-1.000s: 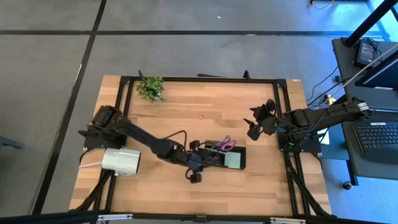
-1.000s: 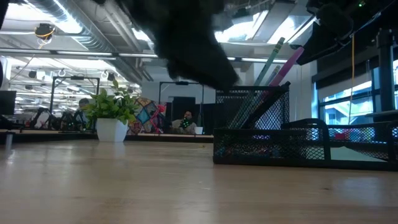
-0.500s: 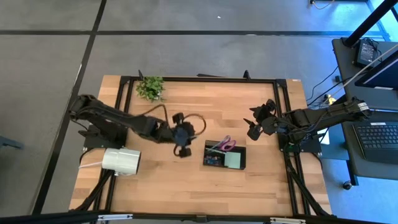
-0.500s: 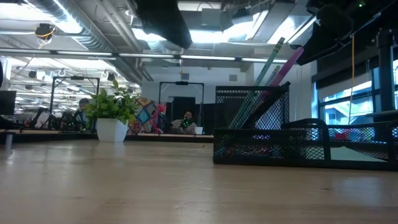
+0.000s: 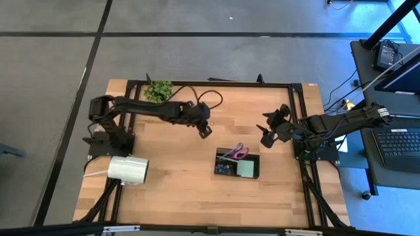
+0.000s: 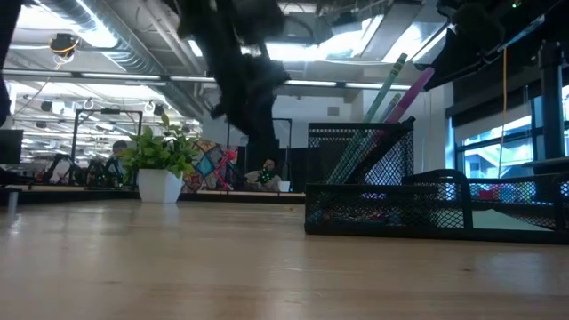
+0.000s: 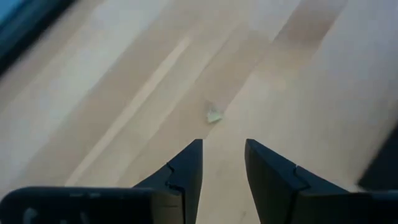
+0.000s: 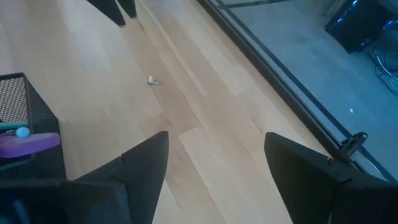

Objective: Pick and place office supplies into organizer
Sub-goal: Put the golden binder clip into the desk organizer

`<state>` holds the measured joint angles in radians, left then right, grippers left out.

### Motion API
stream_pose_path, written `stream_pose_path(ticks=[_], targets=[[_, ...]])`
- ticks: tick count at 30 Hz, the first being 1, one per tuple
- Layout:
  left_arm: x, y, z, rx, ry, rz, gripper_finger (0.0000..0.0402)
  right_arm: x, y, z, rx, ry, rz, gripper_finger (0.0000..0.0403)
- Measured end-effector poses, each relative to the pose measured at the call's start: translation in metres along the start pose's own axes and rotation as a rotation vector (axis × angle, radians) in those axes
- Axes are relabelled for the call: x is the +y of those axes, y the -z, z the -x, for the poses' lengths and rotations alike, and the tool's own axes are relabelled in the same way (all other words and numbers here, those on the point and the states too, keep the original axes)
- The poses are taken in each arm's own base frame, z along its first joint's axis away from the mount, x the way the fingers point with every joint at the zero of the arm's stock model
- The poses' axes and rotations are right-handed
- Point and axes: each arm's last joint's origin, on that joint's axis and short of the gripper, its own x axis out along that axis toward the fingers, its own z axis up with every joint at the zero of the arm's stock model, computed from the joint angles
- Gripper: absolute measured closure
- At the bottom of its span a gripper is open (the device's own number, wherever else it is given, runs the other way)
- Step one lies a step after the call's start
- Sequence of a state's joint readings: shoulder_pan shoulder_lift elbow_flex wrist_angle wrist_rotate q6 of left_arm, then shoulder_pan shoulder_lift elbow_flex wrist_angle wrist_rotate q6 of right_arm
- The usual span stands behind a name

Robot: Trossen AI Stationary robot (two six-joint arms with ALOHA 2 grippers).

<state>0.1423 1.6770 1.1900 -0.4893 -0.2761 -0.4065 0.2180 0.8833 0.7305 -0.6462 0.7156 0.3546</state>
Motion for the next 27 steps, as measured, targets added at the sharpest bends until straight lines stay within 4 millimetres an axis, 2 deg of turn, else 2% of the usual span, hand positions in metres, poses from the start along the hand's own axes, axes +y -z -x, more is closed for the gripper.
stream_pose_path(ticks=[5, 12, 18, 22, 27], targets=[[0.014, -0.002, -0.032, 0.074, 0.063, 0.038, 0.0285, 0.0, 0.0, 0.0, 0.0, 0.0, -0.002, 0.0134], [0.026, -0.008, -0.069, 0.028, 0.1, 0.085, 0.0266, 0.0, 0.0, 0.0, 0.001, 0.001, -0.01, 0.0134], [0.032, -0.005, -0.075, 0.078, 0.122, 0.087, 0.024, 0.0, 0.0, 0.0, 0.002, 0.0, -0.028, 0.0134], [0.031, -0.008, -0.075, 0.046, 0.113, 0.113, 0.0218, 0.0, 0.0, 0.0, 0.002, 0.0, -0.028, 0.0134], [0.028, -0.008, -0.074, 0.008, 0.045, 0.13, 0.0214, 0.0, 0.0, 0.0, 0.002, 0.001, -0.025, 0.0134]])
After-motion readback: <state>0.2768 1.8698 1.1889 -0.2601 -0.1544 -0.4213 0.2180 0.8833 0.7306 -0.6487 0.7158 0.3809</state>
